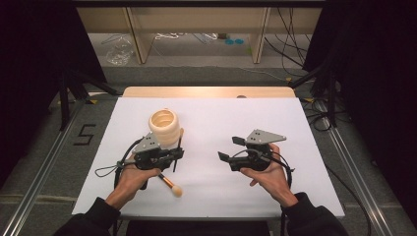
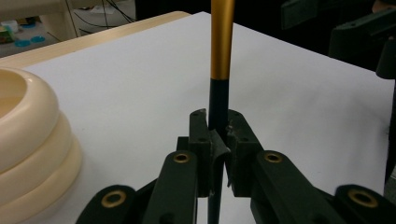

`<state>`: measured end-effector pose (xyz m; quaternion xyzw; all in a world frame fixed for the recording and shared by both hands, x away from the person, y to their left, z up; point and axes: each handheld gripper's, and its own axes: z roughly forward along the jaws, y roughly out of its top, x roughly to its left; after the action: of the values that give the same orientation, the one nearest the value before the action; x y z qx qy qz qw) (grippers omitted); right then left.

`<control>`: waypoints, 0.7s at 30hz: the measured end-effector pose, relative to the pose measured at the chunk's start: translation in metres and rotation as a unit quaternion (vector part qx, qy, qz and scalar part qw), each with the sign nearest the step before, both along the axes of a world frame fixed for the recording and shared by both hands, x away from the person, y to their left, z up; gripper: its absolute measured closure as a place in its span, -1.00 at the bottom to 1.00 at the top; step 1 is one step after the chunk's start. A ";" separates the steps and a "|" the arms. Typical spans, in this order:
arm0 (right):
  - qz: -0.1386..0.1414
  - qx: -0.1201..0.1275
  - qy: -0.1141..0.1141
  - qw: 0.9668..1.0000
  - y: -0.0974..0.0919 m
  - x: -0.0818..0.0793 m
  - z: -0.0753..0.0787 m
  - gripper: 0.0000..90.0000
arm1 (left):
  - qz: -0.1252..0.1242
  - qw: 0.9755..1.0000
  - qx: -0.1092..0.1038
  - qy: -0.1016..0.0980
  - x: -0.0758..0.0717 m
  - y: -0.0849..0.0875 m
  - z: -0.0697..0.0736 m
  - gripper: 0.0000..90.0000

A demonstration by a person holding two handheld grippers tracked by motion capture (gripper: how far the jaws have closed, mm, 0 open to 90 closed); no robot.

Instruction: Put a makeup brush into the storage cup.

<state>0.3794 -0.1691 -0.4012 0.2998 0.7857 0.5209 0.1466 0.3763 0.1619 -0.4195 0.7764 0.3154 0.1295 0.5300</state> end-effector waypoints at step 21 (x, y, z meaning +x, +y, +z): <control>-0.031 0.000 0.032 0.999 -0.023 -0.012 -0.017 -0.42 | 0.071 0.997 -0.015 -0.005 0.019 0.035 0.008 0.83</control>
<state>0.3672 -0.1922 -0.4178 0.3406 0.7800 0.5066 0.1376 0.3956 0.1972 -0.4117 0.7431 0.3694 0.1659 0.5328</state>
